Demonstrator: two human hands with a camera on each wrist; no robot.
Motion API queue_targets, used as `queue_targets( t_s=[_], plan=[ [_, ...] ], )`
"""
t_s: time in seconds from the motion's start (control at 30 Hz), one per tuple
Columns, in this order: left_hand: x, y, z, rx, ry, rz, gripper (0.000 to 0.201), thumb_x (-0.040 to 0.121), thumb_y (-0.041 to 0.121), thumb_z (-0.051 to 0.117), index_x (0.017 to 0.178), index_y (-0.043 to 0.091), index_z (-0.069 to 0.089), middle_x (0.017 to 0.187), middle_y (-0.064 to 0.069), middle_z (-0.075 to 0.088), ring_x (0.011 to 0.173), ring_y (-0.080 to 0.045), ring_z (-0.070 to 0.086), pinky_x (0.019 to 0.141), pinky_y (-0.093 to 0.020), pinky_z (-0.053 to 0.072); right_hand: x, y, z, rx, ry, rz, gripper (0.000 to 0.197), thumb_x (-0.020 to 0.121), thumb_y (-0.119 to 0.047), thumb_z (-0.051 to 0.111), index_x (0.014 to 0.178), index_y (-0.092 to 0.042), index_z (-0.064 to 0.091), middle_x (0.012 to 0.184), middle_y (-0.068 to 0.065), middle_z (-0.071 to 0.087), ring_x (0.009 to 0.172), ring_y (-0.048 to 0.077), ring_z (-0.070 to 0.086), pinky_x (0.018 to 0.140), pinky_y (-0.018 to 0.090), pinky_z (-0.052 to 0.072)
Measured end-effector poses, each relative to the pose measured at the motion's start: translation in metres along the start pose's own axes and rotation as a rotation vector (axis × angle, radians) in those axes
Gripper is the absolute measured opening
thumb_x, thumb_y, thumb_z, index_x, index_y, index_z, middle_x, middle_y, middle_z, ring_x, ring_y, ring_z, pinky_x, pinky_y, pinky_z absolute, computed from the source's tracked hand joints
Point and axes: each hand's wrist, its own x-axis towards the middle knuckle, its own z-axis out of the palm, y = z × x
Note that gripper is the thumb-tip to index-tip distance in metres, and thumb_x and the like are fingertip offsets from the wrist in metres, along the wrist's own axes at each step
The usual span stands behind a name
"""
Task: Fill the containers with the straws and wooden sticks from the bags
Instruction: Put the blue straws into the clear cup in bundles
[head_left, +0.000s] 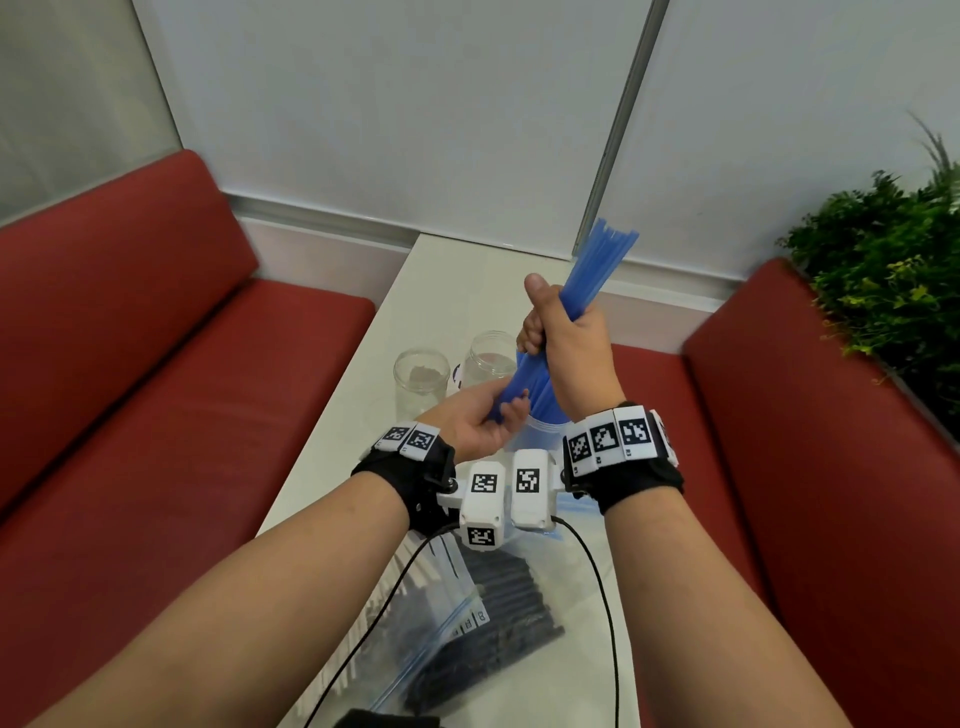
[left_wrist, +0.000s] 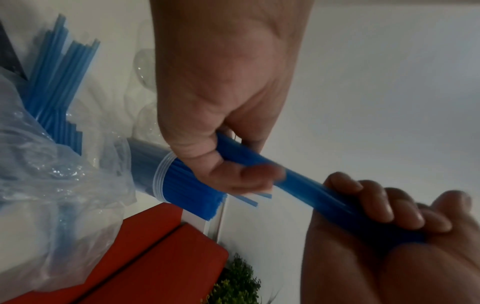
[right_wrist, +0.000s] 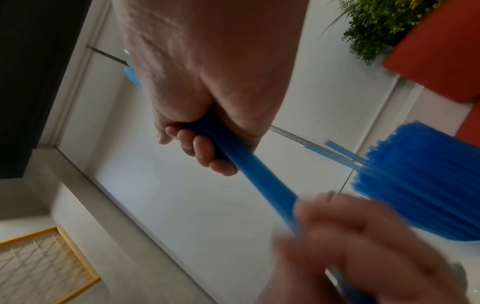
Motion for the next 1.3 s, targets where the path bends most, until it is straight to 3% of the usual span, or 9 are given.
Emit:
queue_targets(
  t_s=[0.07, 0.13, 0.33, 0.43, 0.63, 0.77, 0.93, 1.1, 1.3],
  plan=[
    [0.006, 0.004, -0.012, -0.005, -0.005, 0.003, 0.023, 0.098, 0.022, 0.053, 0.081, 0.007, 0.053, 0.056, -0.001, 0.041, 0.033, -0.006, 0.037, 0.029, -0.01, 0.019, 0.001, 0.006, -0.01, -0.07, -0.062, 0.044, 0.042, 0.098, -0.029, 0.066, 0.063, -0.016, 0.049, 0.06, 0.006, 0.052, 0.061, 0.022, 0.054, 0.066, 0.033, 0.051],
    [0.013, 0.005, -0.026, 0.047, 0.039, 0.04, 0.02, 0.099, 0.023, 0.051, 0.084, 0.011, 0.051, 0.057, 0.001, 0.035, 0.032, -0.004, 0.03, 0.03, -0.011, 0.012, 0.003, 0.007, -0.023, -0.234, -0.152, 0.096, 0.035, 0.095, -0.029, 0.069, 0.069, -0.008, 0.06, 0.075, 0.011, 0.065, 0.076, 0.022, 0.065, 0.076, 0.034, 0.054],
    [0.031, 0.014, -0.048, 0.162, 0.162, 0.128, 0.012, 0.098, 0.02, 0.056, 0.092, 0.01, 0.058, 0.057, -0.002, 0.043, 0.04, -0.006, 0.037, 0.031, -0.013, 0.027, 0.03, -0.013, -0.065, -0.478, -0.326, 0.275, 0.019, 0.086, -0.022, 0.078, 0.089, -0.003, 0.074, 0.088, 0.015, 0.077, 0.078, 0.031, 0.075, 0.073, 0.032, 0.063],
    [0.039, 0.014, -0.054, 0.242, 0.211, 0.188, 0.019, 0.101, 0.017, 0.051, 0.096, 0.001, 0.06, 0.08, -0.014, 0.06, 0.063, -0.016, 0.053, 0.055, -0.019, 0.048, 0.041, -0.014, -0.076, -0.531, -0.291, 0.297, 0.012, 0.086, -0.017, 0.078, 0.087, -0.005, 0.075, 0.088, 0.015, 0.077, 0.081, 0.031, 0.077, 0.073, 0.027, 0.062],
    [0.06, 0.0, -0.072, 1.203, 0.392, 0.222, 0.026, 0.095, 0.01, 0.056, 0.115, -0.004, 0.065, 0.106, -0.013, 0.064, 0.081, -0.025, 0.06, 0.064, -0.03, 0.051, 0.053, 0.008, -0.095, -0.793, -0.185, 0.293, 0.011, 0.087, -0.009, 0.075, 0.077, -0.01, 0.072, 0.079, 0.007, 0.077, 0.071, 0.021, 0.076, 0.069, 0.025, 0.06],
    [0.081, -0.01, -0.081, 1.888, 0.302, 0.242, 0.031, 0.093, 0.008, 0.055, 0.122, 0.009, 0.066, 0.128, -0.008, 0.062, 0.117, -0.024, 0.057, 0.098, -0.029, 0.045, 0.064, 0.013, -0.095, -0.874, -0.162, 0.264, 0.008, 0.087, -0.007, 0.072, 0.082, -0.001, 0.071, 0.081, 0.016, 0.075, 0.063, 0.013, 0.072, 0.075, 0.039, 0.061],
    [0.101, -0.026, -0.089, 2.431, 0.169, 0.103, 0.037, 0.093, 0.015, 0.056, 0.13, 0.009, 0.053, 0.131, -0.013, 0.054, 0.12, -0.03, 0.053, 0.1, -0.039, 0.045, 0.068, 0.024, -0.085, -0.99, -0.213, 0.264, 0.011, 0.086, -0.004, 0.069, 0.09, 0.006, 0.071, 0.088, 0.02, 0.074, 0.072, 0.025, 0.074, 0.08, 0.045, 0.061],
    [0.11, -0.042, -0.099, 2.654, 0.174, 0.026, 0.035, 0.099, 0.016, 0.045, 0.134, 0.01, 0.047, 0.131, -0.013, 0.049, 0.119, -0.034, 0.051, 0.094, -0.044, 0.045, 0.069, 0.029, -0.075, -1.179, -0.316, 0.214, 0.01, 0.088, -0.004, 0.065, 0.089, 0.003, 0.072, 0.094, 0.023, 0.071, 0.088, 0.037, 0.07, 0.081, 0.05, 0.056],
    [0.118, -0.043, -0.106, 2.717, 0.141, 0.017, 0.035, 0.102, 0.017, 0.042, 0.137, 0.012, 0.044, 0.131, -0.01, 0.05, 0.119, -0.033, 0.052, 0.093, -0.043, 0.042, 0.092, 0.019, -0.081, -1.316, -0.438, 0.106, 0.013, 0.089, -0.009, 0.065, 0.092, 0.002, 0.072, 0.094, 0.02, 0.07, 0.088, 0.036, 0.065, 0.08, 0.047, 0.053]
  ],
)
